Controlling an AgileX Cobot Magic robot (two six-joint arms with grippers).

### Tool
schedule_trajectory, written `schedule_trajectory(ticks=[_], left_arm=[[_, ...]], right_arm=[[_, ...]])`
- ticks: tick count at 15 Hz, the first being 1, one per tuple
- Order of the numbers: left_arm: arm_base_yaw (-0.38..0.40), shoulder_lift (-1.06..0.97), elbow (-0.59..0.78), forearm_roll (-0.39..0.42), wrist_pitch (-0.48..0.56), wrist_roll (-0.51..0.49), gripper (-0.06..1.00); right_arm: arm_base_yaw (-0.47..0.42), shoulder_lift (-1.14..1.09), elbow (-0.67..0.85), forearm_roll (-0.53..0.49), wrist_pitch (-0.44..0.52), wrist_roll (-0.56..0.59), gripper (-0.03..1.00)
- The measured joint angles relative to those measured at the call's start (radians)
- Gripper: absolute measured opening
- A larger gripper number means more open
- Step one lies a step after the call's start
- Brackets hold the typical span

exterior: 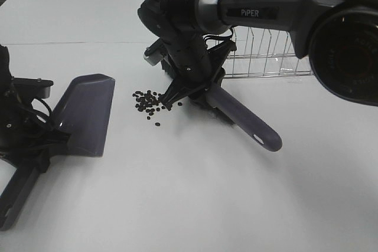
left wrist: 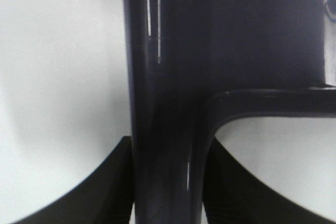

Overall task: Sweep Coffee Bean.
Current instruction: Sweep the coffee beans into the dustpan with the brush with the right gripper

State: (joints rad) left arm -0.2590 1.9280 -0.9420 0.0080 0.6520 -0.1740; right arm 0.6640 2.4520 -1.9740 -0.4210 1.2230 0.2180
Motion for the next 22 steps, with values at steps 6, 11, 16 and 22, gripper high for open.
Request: schedule_trajectory(ticks=[6,11,16,22], left_arm=[[0.0,0.0,0.0,-0.015,0.001,0.023,0.34],[0.0,0.0,0.0,-0.015,0.002,0.024,0.34],[0.0,0.0,0.0,-0.015,0.003,0.024,0.34],[0.0,0.0,0.0,-0.015,0.005,0.024,0.34]], right_arm=[[-0.001,0.092,-0.124,0.257,0.008,0.001,0.29],[-0.001,0.134,-0.199,0.502,0.008,0.033,0.29],[-0.001,0.136,-0.199,0.772,-0.146,0.056,0.29],[-0.001,0.152,-0.199,0.991,-0.31,0.061,0.29]])
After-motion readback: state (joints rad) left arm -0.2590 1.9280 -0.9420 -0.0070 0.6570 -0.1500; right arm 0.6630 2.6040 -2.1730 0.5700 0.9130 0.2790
